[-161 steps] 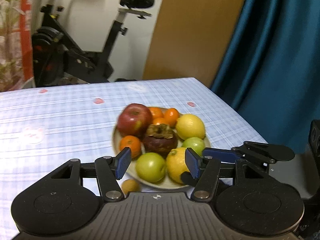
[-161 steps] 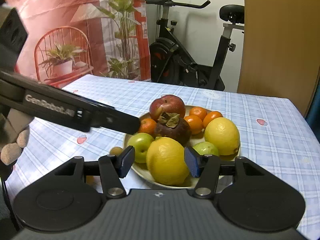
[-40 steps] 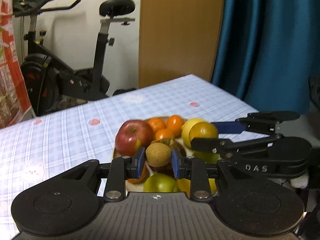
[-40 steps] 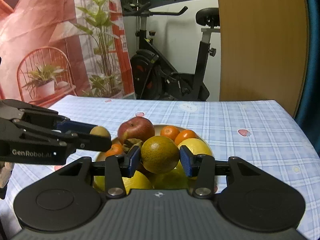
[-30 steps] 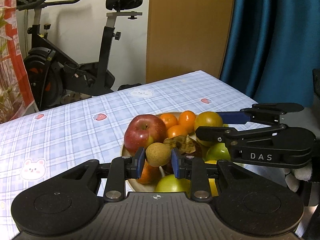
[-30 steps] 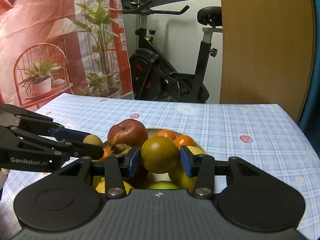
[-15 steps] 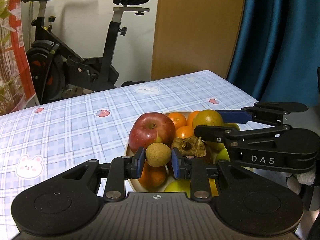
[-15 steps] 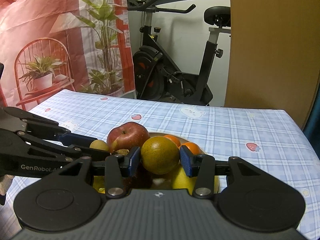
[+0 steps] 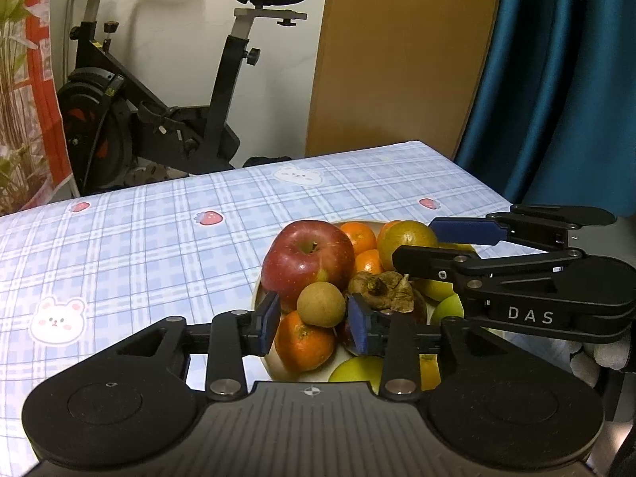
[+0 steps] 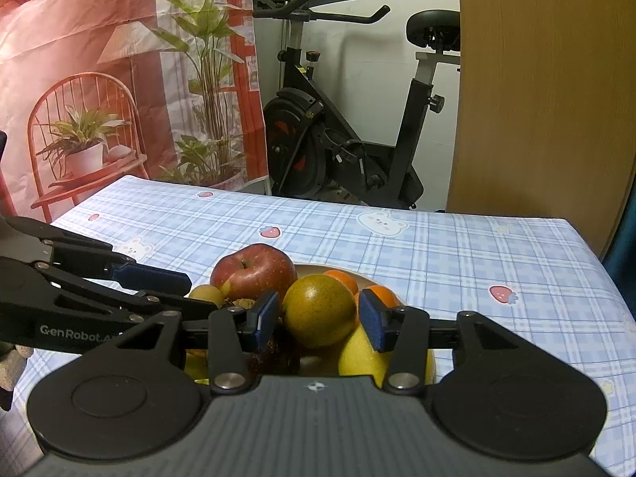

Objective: Organize fruits

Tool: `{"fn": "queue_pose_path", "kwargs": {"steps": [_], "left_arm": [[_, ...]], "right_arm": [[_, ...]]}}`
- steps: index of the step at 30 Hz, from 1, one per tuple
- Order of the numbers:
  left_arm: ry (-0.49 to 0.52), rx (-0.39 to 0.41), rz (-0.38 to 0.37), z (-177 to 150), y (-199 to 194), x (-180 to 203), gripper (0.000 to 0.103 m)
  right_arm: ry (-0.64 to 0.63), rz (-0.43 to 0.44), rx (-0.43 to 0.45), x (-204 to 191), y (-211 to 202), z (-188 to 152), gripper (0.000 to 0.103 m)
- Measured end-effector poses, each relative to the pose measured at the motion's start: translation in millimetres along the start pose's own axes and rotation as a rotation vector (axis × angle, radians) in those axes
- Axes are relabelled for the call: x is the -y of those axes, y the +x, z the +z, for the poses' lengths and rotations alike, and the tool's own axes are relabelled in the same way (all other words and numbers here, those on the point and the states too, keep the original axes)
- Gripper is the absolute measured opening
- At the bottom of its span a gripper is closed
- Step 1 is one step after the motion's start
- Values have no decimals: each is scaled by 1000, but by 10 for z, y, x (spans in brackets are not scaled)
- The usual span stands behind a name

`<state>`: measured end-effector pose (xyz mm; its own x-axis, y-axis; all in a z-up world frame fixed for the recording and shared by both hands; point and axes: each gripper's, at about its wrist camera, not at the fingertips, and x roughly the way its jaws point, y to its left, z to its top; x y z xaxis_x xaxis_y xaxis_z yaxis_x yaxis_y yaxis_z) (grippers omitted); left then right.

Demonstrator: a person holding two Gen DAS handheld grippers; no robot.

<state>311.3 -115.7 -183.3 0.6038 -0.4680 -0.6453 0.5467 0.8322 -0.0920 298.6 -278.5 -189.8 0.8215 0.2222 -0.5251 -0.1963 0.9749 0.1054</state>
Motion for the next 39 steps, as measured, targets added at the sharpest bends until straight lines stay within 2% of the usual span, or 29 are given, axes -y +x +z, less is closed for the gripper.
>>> {"fn": "queue_pose_path", "kwargs": {"steps": [4,6,8,15,18,19,26,33,36,39], "left_arm": [[6,11,4,13,-61,25,50],[0,10,10,26,-82,30,55],[-15,14,16,34,-125,18,63],[-72,18,-5,25,-339,-55,87],[-79,42,32,0,-485,-57,97],[-82,56,40,-7,-542,-61,98],[-105,123,116,-44,-987,-76,103],[-114,188,137,-76,-1494,-12,103],[-104,211,194,-96,-1737,75,103],[-82,244,285,-126,-1974,173,103]], "right_arm": [[-8,-1,4,-19,-48,23,50],[-9,-15,3,-46,-81,32,57],[-1,-30,-3,-62,-111,47,60],[72,-52,-3,-50,-346,89,88],[98,-67,-9,-65,-458,96,101],[106,-63,-9,-76,-495,93,103],[151,-56,12,-207,-836,90,103],[210,-38,1,-364,-1154,156,103],[199,-45,13,-478,-1351,205,103],[188,-44,27,-585,-1542,229,103]]}}
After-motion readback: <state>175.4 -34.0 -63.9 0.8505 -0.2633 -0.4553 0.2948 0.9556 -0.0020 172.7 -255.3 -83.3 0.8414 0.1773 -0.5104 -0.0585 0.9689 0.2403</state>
